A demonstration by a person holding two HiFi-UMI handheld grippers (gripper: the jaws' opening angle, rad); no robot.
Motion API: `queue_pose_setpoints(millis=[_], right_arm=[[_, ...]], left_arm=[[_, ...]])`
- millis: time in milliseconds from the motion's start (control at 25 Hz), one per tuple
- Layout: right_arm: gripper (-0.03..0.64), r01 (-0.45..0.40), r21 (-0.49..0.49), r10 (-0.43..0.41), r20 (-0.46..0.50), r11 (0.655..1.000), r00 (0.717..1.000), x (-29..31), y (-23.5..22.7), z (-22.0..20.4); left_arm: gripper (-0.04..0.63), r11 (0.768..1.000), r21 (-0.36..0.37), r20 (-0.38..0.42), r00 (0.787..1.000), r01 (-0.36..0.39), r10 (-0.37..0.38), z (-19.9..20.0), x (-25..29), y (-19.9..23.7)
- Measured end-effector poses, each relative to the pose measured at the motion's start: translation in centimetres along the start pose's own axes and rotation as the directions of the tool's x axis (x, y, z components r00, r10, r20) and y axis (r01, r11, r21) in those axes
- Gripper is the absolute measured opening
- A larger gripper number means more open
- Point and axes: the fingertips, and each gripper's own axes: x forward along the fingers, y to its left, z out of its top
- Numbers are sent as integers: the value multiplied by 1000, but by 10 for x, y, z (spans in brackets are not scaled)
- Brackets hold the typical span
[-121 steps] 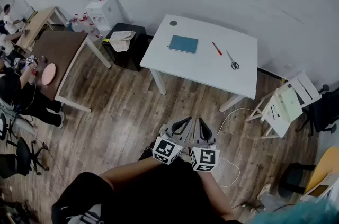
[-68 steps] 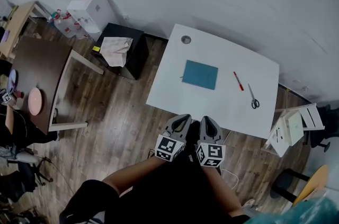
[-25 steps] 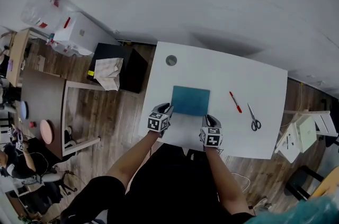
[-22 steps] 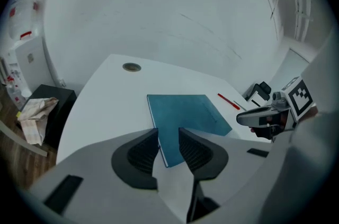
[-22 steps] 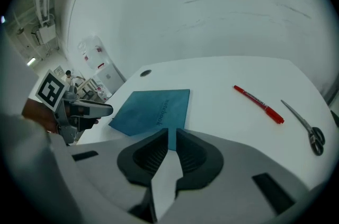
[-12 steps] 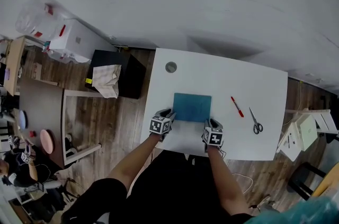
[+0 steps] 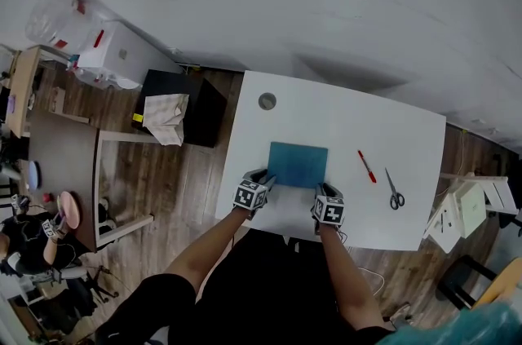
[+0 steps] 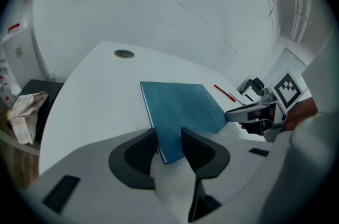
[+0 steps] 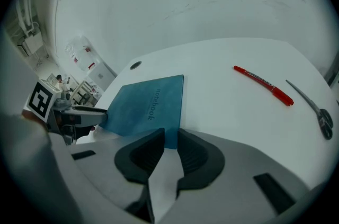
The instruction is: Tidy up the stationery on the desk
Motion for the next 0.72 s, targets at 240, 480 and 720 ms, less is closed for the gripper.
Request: queue_pose_setpoints(millis=[240, 480, 720], right_arm=[[83, -27, -32, 26, -9, 999, 1000, 3, -4, 4], [83, -16, -65, 18, 24, 998, 1000, 9, -16, 26], [91, 4, -21, -3, 72, 1000, 997, 5, -24, 39]], left_arm=[[141, 1000, -8, -20, 1000, -4, 4, -19, -6, -10], [154, 1000, -19, -56, 998, 16, -17, -48, -10, -40], [163, 998, -38, -44, 998, 48, -50, -56, -18, -59]])
